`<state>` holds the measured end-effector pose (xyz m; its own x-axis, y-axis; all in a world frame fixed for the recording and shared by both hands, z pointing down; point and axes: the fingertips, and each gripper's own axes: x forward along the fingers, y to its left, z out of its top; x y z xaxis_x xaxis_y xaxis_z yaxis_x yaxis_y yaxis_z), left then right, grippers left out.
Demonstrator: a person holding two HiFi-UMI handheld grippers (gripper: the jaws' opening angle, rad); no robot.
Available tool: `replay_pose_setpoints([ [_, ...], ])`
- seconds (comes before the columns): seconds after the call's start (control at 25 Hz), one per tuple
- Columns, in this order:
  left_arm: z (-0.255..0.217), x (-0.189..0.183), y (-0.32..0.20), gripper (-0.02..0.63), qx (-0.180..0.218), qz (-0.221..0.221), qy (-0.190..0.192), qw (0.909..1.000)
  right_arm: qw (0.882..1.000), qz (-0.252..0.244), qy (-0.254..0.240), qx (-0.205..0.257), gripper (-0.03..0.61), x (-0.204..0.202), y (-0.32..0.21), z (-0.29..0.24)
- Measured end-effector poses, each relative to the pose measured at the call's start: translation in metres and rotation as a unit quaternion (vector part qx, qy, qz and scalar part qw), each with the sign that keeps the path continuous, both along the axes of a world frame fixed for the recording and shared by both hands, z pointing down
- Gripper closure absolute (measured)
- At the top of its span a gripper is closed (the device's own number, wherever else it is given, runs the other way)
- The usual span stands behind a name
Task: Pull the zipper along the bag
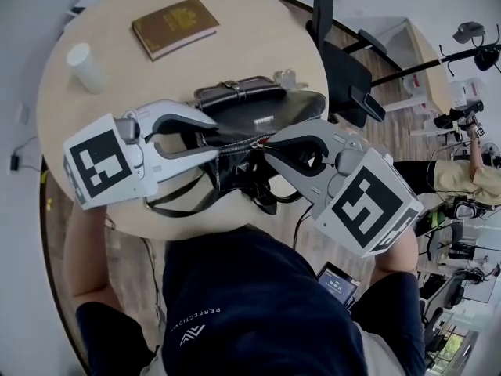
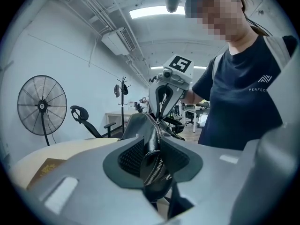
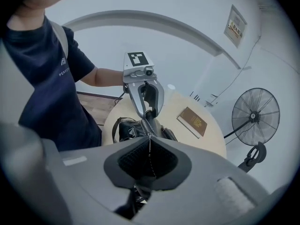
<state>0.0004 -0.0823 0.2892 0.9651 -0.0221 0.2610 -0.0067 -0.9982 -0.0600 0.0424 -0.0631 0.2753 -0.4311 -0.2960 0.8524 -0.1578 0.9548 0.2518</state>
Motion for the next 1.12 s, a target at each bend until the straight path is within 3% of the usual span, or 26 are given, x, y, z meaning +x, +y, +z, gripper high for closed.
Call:
replay_pose_setpoints([
  [0.56, 0.000, 0.000, 0.003, 0.494, 0.007, 0.003, -0.005, 1.0000, 0.997, 0.019, -0.033, -0.065, 0.565, 0.020, -0.006, -0.004],
  [0.76, 0.000, -0.007, 0.001, 0.495, 0.002, -0.008, -0.008, 0.9999, 0.997, 0.051, -0.020, -0.045, 0.565, 0.048, -0.018, -0.008],
  [1.12, 0.004, -0.006, -0.003, 0.495, -0.006, -0.009, -0.009, 0.9999, 0.995, 0.075, -0.041, -0.060, 0.565, 0.075, -0.029, -0.006],
])
